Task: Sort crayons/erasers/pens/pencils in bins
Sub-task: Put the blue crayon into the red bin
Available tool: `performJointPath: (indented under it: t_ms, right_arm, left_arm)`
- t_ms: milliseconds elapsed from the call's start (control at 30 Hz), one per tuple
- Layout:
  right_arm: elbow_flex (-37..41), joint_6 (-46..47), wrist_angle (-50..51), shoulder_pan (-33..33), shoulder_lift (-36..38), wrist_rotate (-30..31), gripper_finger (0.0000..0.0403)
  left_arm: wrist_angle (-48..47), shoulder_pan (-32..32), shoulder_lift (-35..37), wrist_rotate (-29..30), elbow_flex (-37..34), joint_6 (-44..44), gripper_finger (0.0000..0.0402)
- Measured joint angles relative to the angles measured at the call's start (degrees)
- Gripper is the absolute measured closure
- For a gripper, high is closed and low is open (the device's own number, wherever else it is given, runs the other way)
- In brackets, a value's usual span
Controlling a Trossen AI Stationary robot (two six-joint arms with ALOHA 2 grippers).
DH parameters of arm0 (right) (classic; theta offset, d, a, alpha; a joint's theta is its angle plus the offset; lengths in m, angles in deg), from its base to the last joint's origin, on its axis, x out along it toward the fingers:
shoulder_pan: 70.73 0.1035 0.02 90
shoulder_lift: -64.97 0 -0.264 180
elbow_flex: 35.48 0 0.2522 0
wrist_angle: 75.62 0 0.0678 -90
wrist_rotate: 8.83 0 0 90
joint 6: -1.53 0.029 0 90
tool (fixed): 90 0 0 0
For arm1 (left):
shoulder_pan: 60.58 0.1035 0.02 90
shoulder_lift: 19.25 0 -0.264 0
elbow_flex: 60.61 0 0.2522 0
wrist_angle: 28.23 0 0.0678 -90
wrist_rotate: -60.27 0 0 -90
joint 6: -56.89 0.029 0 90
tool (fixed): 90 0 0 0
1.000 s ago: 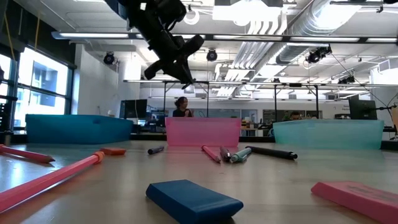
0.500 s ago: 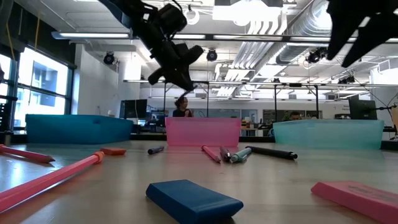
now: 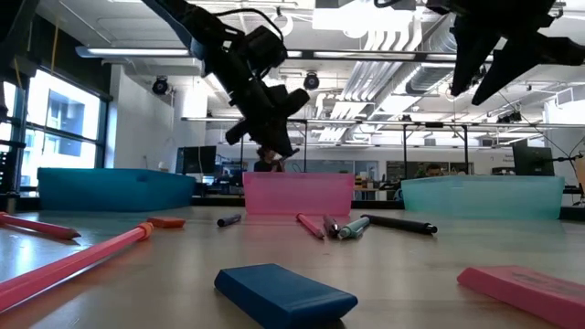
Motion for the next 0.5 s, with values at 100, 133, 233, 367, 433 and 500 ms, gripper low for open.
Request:
performJointPath:
  t_ms: [100, 133, 233, 367, 433, 500]
  right_arm:
    - [0.00, -2.01, -0.11, -1.24, 0.00, 0.57, 0.0264]
    - [0.00, -2.50, -0.20, -1.63, 0.00, 0.60, 0.0264]
    - [0.00, -4.19, -0.47, -2.60, 0.00, 0.62, 0.0264]
    - [0.00, -5.46, -1.12, -3.41, 0.00, 0.62, 0.0264]
    - [0.00, -5.52, -1.18, -3.47, 0.00, 0.81, 0.0264]
    - [0.00, -6.10, -1.16, -3.47, 0.00, 0.89, 0.0264]
  left_arm:
    - [0.27, -0.76, -1.38, 0.14, 0.00, -1.56, 0.0385]
    - [0.01, -0.97, -1.83, 0.16, 0.00, -1.86, 0.0385]
    - [0.02, -1.45, -3.17, 0.20, 0.00, -3.35, 0.0385]
    - [-0.74, -1.61, -4.70, 1.39, 0.00, -5.79, 0.0385]
    - [-0.89, -1.65, -5.23, 1.61, 0.00, -6.34, 0.0385]
    - [-1.15, -1.68, -5.44, 1.64, 0.00, -6.36, 0.0385]
